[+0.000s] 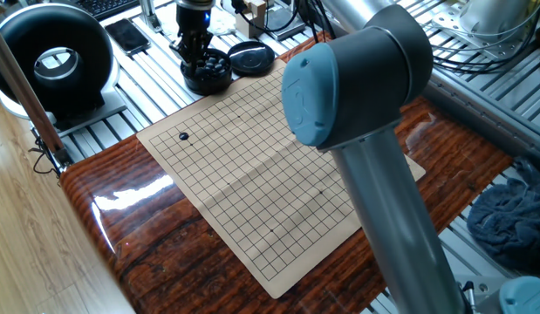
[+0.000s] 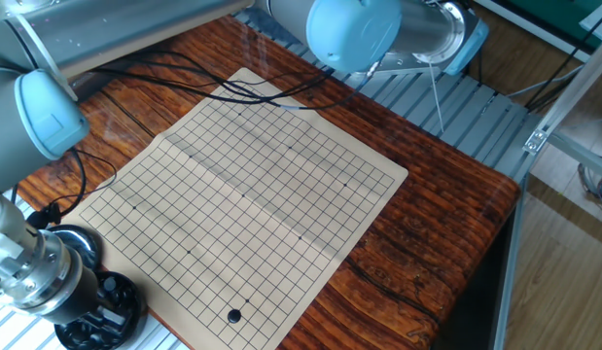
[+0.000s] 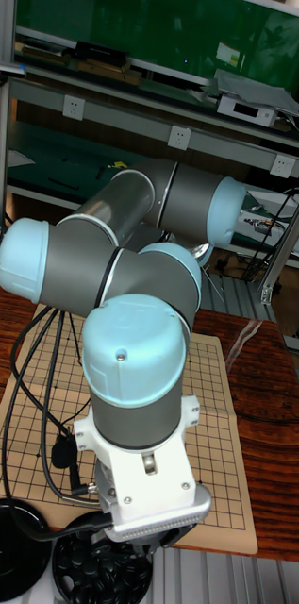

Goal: Play the first move as black on the 3-4 point in the upper right corner of the Go board

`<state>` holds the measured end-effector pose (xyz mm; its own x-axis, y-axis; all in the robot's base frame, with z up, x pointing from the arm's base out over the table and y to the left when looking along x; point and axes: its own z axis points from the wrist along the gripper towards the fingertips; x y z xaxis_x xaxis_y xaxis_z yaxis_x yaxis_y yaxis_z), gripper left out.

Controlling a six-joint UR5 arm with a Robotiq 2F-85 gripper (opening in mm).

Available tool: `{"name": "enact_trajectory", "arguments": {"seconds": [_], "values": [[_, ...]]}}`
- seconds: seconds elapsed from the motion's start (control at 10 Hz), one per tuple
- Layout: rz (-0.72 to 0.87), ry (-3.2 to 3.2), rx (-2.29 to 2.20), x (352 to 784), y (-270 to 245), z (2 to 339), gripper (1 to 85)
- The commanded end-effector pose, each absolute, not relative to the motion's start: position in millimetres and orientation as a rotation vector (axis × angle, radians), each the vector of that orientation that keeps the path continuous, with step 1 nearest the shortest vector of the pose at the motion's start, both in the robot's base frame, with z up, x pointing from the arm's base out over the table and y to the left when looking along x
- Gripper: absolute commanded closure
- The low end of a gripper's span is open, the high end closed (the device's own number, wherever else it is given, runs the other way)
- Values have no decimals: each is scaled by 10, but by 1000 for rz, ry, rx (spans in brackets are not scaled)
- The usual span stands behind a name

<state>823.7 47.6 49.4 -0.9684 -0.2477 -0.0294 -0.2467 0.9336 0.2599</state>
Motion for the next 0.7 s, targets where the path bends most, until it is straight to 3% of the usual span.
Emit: {"name": "enact_trajectory", "arguments": {"seconds": [0.0, 0.2, 0.6], "values": [[-430, -3082, 382, 8240, 493, 537, 760], [-420, -3076, 390, 8237, 465, 555, 767], [-329, -3072, 452, 8245, 309, 489, 703]]}}
